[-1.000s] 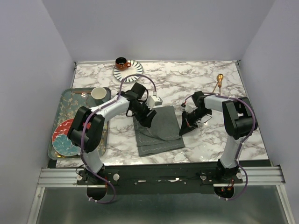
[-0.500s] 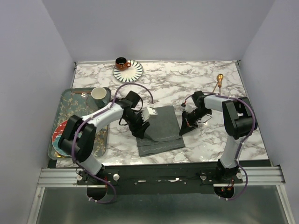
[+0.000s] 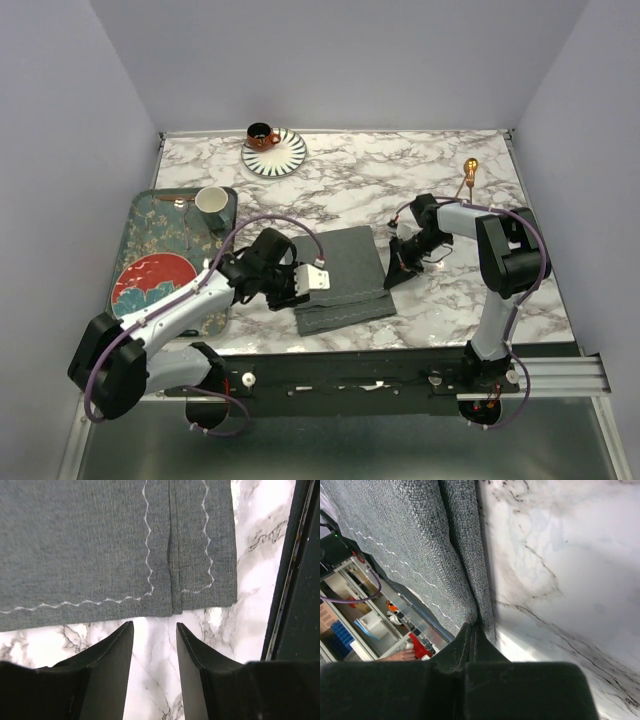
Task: Fold the napkin into a case and place the utensils inside
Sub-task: Smooth out the square-folded napkin at the center of the board.
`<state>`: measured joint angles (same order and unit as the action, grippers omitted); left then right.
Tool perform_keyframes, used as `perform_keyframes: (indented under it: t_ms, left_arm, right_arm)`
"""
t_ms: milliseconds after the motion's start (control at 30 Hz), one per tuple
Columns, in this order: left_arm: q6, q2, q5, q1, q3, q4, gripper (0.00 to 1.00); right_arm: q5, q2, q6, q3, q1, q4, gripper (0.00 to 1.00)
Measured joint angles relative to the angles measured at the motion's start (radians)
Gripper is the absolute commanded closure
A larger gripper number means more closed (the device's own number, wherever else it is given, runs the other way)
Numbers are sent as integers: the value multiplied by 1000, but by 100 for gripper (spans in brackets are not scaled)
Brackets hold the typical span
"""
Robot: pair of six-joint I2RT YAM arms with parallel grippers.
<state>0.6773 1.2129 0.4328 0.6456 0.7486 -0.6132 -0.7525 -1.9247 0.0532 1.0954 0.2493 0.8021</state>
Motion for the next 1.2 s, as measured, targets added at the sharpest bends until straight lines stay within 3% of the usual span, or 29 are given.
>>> perform_keyframes:
  t_ms: [100, 233, 333, 767, 1000, 1200]
  left_arm:
    - [-29, -79, -69, 73, -54, 77, 50]
    - [-56, -74, -139, 148, -79, 149, 48]
    - [-76, -38, -194, 196, -85, 194, 43]
    - [-102, 129, -300, 306, -85, 277, 41]
    - [-100, 162, -318, 316, -85, 290, 55]
    - [-98, 170, -333, 317, -85, 301, 71]
  right_arm:
    - [0, 0, 0, 0, 0, 0, 99]
    - [0, 0, 0, 2, 0, 2, 99]
    - [0, 0, 0, 5, 0, 2, 99]
    - [0, 0, 0, 11, 0, 4, 99]
    - [0, 0, 0, 16, 0, 9, 95]
    - [0, 0, -1, 28, 0, 18, 99]
